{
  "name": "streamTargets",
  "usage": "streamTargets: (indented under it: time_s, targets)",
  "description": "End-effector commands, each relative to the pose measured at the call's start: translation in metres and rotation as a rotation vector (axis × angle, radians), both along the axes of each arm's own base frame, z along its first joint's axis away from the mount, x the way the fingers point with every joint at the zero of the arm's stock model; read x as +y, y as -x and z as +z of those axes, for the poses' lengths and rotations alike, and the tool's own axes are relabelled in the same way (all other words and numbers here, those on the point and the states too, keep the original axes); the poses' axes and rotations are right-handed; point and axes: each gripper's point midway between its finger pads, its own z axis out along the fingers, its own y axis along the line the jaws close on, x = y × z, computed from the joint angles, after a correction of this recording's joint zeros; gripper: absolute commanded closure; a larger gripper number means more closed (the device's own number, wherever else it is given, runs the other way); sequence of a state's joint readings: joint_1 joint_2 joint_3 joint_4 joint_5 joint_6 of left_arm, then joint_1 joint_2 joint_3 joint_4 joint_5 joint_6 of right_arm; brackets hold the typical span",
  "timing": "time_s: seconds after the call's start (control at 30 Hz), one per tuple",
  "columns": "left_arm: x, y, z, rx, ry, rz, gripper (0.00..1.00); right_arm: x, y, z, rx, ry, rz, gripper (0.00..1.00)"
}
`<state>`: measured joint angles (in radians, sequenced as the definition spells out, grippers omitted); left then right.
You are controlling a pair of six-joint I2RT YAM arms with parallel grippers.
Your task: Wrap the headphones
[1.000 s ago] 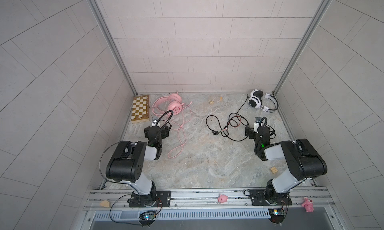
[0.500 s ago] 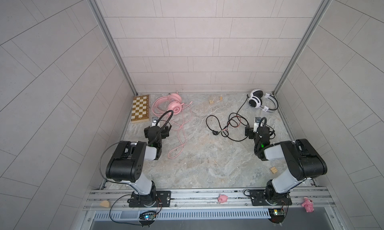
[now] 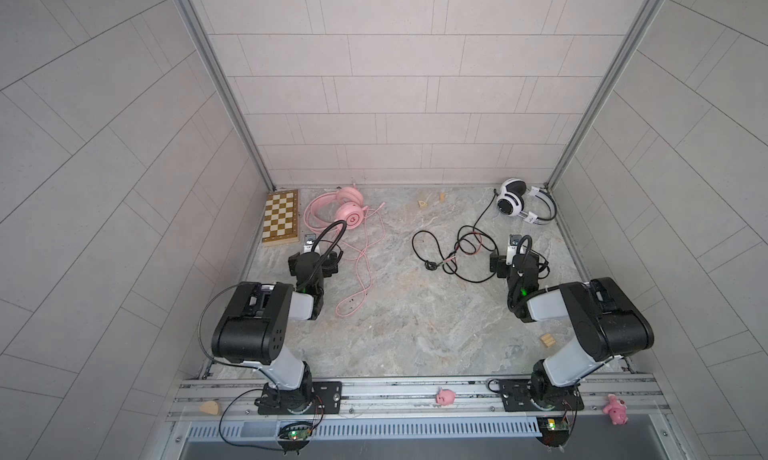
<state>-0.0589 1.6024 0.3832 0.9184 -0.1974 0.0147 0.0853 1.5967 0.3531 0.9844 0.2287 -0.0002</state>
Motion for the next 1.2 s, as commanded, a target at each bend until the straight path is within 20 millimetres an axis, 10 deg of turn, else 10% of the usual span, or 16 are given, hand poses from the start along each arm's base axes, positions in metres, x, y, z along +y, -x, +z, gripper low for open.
streamTargets:
  time_s: [0.0,0.43,0.67,0.87,1.17]
  targets:
    - [-0.001,-0.005,0.011,-0.035,0.016,-0.003,0.0,0.0,0.001,0.009,-0.033,0.015,-0.006,0.01]
    - [-0.023,0.016,0.022,-0.143,0.008,-0.148,0.0,0.005,0.03,0.057,-0.099,0.009,-0.054,0.01]
    - [-0.012,0.035,0.065,-0.186,0.0,-0.044,0.0,0.0,0.043,0.091,-0.035,-0.248,-0.108,0.0]
    - [-0.009,0.055,0.095,-0.169,0.506,0.158,0.0,0.012,0.036,0.115,0.037,-0.389,-0.052,0.0]
    - [-0.115,0.031,0.064,0.074,0.836,-0.217,0.0,0.005,0.022,0.094,0.207,-0.655,-0.114,0.0]
